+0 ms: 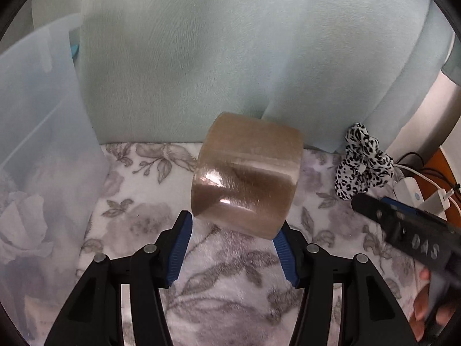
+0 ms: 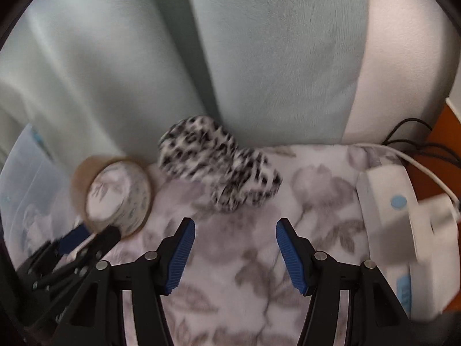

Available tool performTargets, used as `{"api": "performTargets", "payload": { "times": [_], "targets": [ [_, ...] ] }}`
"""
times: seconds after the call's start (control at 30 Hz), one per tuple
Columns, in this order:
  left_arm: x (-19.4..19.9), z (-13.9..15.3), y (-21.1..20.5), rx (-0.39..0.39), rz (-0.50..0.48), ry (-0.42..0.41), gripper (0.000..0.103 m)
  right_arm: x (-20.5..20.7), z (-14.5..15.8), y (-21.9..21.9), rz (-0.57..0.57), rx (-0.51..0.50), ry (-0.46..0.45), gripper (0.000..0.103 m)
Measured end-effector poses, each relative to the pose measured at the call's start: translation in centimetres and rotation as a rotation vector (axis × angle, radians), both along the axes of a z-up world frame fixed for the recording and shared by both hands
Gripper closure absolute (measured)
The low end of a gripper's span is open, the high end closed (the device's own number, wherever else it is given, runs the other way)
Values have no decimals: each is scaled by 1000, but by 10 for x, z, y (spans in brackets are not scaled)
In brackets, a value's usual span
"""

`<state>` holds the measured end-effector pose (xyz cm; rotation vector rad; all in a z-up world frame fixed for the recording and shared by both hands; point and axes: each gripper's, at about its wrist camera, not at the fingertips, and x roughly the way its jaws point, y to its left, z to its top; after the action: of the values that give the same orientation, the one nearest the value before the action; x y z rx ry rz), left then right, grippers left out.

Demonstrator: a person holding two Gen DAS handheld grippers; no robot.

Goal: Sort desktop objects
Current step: 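Close the left gripper on the brown tape roll while the right grips the leopard scrunchie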

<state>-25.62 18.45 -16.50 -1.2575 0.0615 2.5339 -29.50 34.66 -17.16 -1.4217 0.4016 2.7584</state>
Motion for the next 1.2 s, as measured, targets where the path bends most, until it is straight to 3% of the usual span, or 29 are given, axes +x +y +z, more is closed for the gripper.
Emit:
{"api": "performTargets", "payload": {
  "times": [0.67,0.77,0.83,1.2],
  "targets": [
    [-3,-4,-5,87,33,35,46,-7,2,1,-51,-7,60,42],
    [-1,-5,-6,87,43,35,47,-4,1,1,-56,-16,60,61],
    [0,-5,-7,85,52,22,47,2,2,4,-70,-21,43,84],
    [36,8,-18,94,64,1,47,59,16,-6,-67,-84,34,88]
  ]
}}
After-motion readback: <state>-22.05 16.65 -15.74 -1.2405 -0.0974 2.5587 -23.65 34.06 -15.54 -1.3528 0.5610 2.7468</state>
